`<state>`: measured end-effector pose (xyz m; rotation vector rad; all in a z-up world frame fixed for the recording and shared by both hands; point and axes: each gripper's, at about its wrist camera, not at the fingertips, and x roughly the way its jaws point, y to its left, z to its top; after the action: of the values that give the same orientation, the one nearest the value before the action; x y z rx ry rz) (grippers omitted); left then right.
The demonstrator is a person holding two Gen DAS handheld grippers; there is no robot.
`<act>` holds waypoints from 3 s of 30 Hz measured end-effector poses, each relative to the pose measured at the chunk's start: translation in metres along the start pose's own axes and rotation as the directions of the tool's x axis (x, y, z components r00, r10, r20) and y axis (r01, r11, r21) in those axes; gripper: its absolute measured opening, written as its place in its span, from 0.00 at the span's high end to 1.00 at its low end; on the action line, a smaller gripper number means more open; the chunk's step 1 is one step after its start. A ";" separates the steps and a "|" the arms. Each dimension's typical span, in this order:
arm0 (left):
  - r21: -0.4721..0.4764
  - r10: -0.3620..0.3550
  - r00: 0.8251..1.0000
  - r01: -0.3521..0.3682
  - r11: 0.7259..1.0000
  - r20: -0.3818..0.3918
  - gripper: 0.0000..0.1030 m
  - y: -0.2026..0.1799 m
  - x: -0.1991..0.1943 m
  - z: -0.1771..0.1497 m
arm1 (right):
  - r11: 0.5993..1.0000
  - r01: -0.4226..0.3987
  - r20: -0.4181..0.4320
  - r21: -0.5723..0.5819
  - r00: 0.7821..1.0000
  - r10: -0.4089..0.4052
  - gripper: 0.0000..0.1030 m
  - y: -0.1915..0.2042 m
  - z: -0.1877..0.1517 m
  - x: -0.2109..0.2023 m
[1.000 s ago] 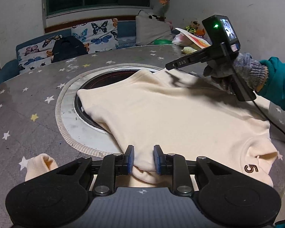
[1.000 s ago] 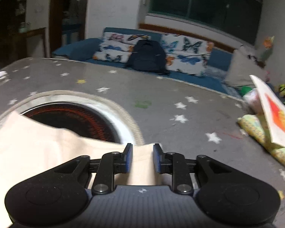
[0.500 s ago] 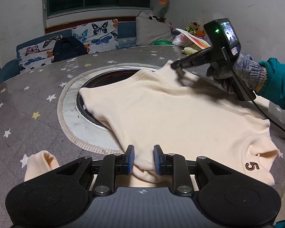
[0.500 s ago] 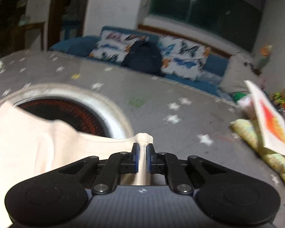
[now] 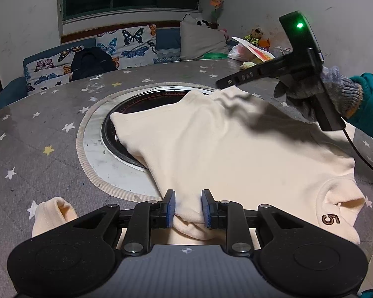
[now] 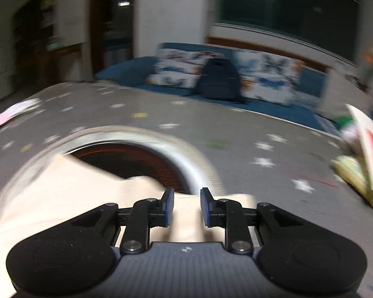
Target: Fold clothes
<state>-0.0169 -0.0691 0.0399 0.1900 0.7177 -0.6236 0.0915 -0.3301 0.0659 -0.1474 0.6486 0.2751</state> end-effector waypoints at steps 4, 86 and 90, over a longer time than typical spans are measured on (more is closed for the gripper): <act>0.003 0.003 1.000 -0.003 1.000 -0.001 0.74 0.000 -0.001 0.000 | 0.997 -0.032 -0.039 -0.077 0.999 0.029 0.80 0.026 0.000 0.019; -0.461 0.503 0.863 -0.463 0.757 -0.043 0.91 0.123 -0.121 -0.079 | 0.748 0.417 -0.124 0.517 0.901 -0.417 0.89 -0.128 -0.185 -0.197; -0.458 0.499 0.864 -0.468 0.756 -0.059 0.91 0.123 -0.128 -0.083 | 0.754 0.446 -0.124 0.483 0.887 -0.445 0.91 -0.114 -0.186 -0.210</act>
<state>-0.0647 0.1207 0.0574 -0.0887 0.6954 0.0530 -0.1413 -0.5235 0.0535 0.2013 0.6463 -0.3658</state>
